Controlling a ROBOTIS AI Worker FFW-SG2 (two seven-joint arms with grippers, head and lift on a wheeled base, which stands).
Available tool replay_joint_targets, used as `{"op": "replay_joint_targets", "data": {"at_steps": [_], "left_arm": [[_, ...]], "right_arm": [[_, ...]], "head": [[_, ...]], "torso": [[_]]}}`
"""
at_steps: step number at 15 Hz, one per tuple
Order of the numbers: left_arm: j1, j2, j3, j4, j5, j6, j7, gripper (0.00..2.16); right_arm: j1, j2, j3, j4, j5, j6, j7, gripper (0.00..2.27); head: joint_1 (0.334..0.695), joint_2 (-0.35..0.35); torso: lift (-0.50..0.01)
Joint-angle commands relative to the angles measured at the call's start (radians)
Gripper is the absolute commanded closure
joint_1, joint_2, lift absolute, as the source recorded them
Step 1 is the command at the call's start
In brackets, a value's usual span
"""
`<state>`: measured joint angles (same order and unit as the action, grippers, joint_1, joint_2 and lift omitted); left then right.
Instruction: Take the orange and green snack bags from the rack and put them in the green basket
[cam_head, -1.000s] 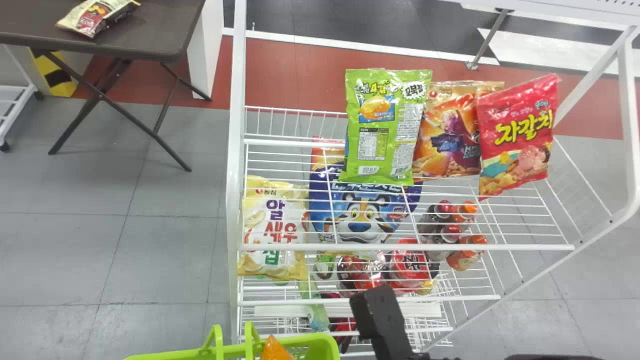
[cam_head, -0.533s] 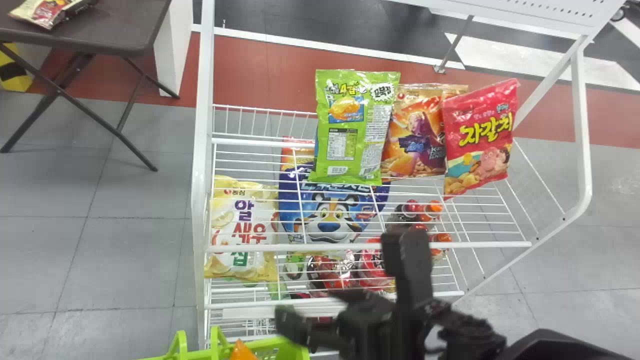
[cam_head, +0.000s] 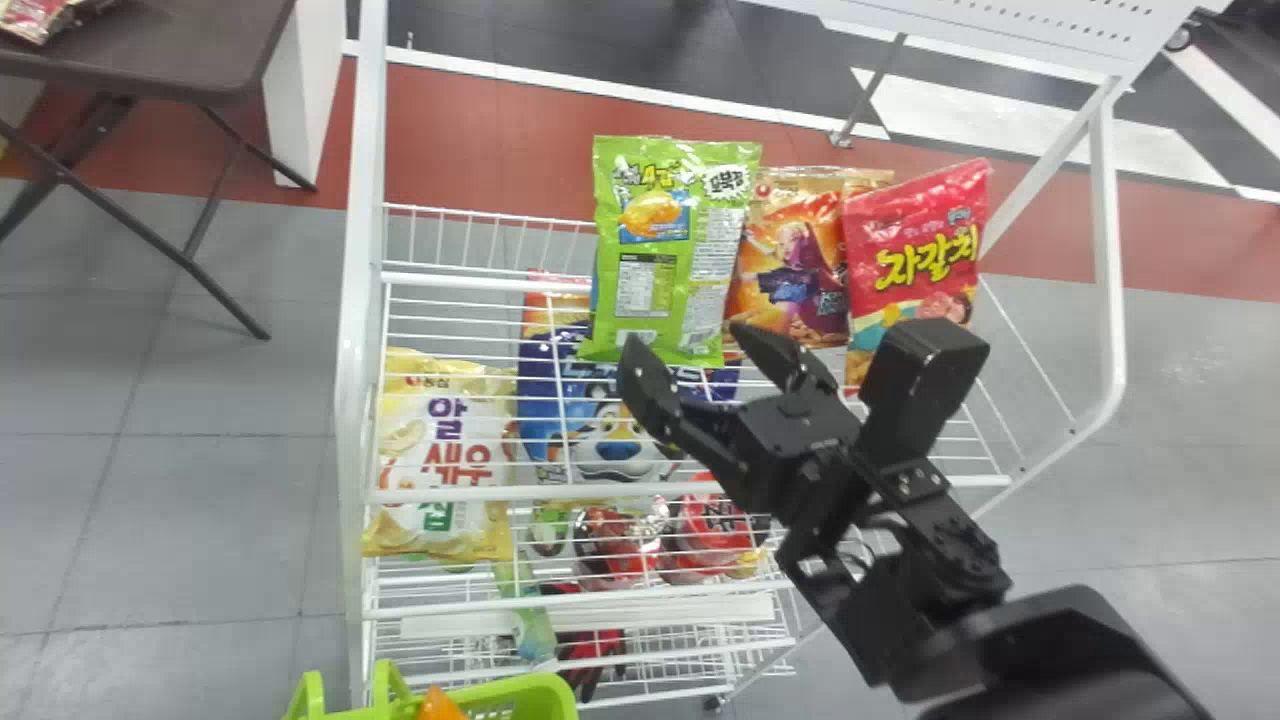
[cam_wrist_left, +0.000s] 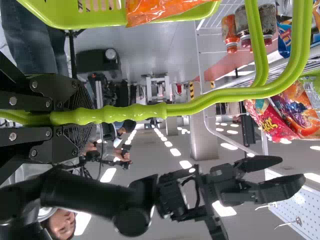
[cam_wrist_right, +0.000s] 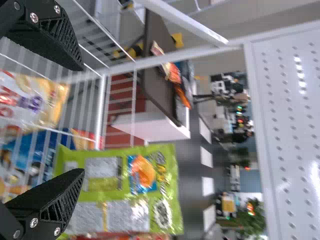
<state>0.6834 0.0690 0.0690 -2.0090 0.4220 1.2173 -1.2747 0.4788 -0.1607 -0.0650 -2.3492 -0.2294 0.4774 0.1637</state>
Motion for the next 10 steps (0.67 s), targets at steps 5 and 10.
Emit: {"op": "replay_joint_targets", "data": {"at_steps": [5, 10], "left_arm": [[0.013, 0.000, 0.000, -0.005, -0.003, 0.000, 0.000, 2.02], [0.019, 0.002, 0.003, -0.007, -0.003, -0.006, -0.021, 2.02]], "right_arm": [[-0.158, 0.001, -0.027, 0.269, 0.012, -0.137, 0.037, 0.09], [-0.252, 0.010, -0.012, 0.407, 0.015, -0.168, 0.036, 0.10]], "head": [[0.695, -0.350], [0.695, -0.350]], "torso": [[0.000], [0.000]]}}
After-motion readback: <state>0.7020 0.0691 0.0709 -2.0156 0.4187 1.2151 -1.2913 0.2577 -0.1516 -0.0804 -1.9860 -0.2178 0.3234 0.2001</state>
